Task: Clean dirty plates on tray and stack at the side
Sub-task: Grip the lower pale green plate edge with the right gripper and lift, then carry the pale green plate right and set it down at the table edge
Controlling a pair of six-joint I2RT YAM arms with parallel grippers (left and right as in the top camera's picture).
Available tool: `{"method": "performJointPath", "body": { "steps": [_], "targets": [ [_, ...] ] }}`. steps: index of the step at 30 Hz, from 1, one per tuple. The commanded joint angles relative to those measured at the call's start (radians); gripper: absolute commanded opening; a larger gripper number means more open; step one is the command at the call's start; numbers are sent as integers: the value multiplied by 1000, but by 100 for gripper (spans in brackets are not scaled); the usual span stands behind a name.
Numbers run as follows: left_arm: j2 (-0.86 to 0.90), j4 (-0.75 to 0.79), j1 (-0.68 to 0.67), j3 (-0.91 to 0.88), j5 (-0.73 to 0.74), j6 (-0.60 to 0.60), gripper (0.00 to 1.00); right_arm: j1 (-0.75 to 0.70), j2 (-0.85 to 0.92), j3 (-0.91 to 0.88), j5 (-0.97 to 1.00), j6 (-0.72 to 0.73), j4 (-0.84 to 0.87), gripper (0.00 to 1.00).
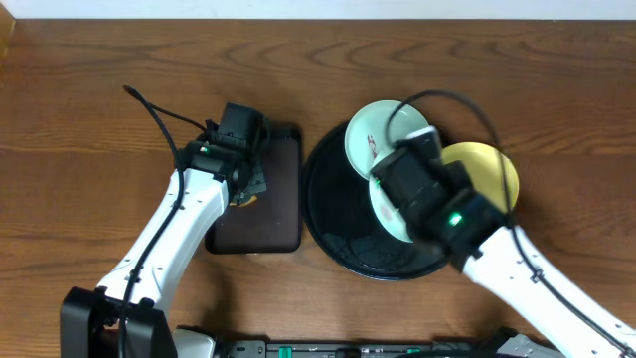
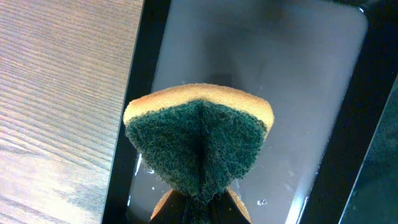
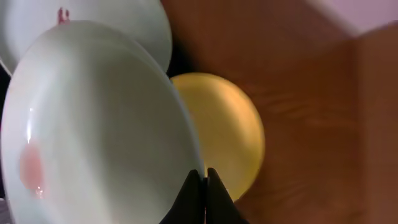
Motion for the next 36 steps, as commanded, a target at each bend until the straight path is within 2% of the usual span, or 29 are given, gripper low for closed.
{"method": "performJointPath", "body": {
  "steps": [1,8,17,19,25,29,33,36],
  "targets": [
    [1,6,2,0,-16,-9,9,139,-11,22,299,-8,8,1],
    [1,6,2,0,-16,-9,9,314,-8,22,594,-9,25,1],
    [1,6,2,0,-16,-9,9,347,30,21,628,-9,46,1],
    [1,6,2,0,-16,-9,9,336,37,21,534,-8,69,1],
    [1,6,2,0,-16,-10,8,152,37,21,-73,8,135,1],
    [1,6,2,0,-15,-10,8,-73,25,22,-373,11,185,1],
    [1,6,2,0,-15,-10,8,-388,12,22,-774,-26,257,1],
    [1,6,2,0,-15,-10,8,-605,13,22,-947,-31,290,1]
  ]
}}
